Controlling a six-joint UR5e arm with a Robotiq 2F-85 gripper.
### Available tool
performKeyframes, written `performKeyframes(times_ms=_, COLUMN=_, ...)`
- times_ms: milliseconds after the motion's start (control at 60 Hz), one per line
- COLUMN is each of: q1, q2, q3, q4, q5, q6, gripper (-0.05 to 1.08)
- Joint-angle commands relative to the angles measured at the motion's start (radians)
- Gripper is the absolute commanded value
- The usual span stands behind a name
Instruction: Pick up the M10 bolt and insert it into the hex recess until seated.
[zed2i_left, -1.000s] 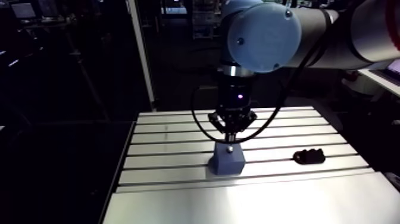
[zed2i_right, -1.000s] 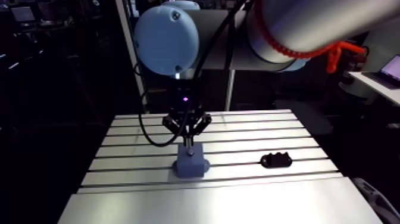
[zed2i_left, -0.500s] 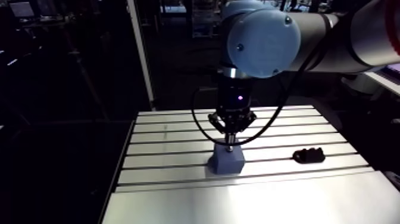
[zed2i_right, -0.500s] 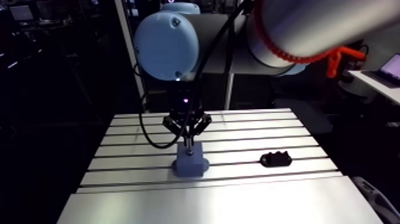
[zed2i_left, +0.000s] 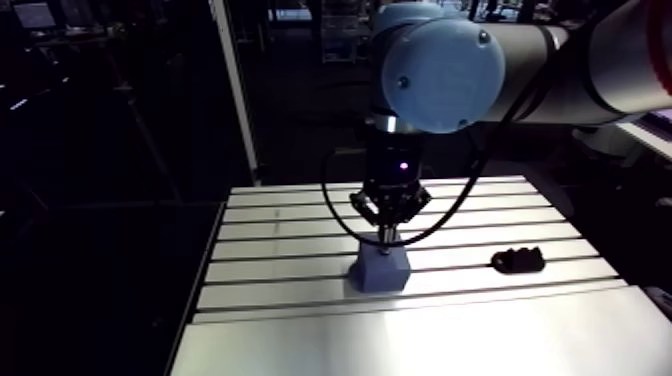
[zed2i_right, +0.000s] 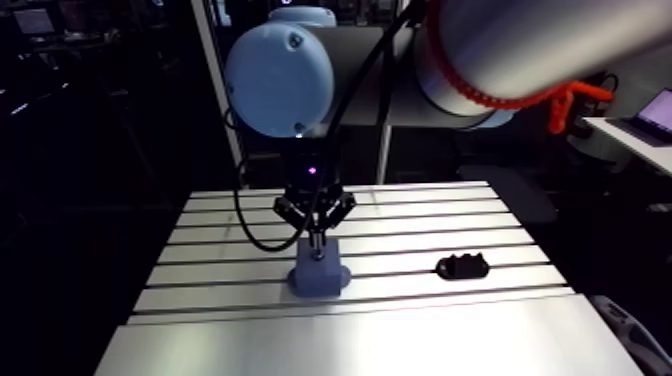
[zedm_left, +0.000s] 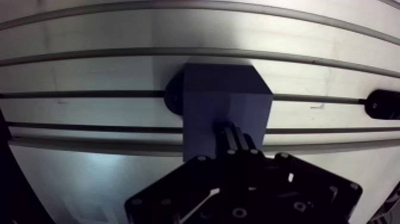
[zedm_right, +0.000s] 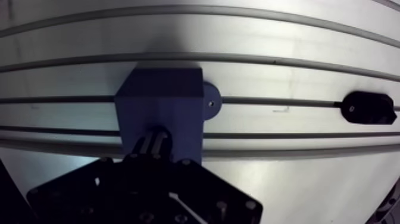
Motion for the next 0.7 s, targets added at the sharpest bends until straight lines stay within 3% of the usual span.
performKeyframes(times_ms=17, q1=-0.001, q2=0.002, q3=0.0, q4=0.0, q5=0.0, q6=0.0, gripper=1.08)
performKeyframes(times_ms=700, q1=0.001, q2=0.002, q3=0.003, q4=0.002, q5=0.002, q6=-0.006, gripper=1.08)
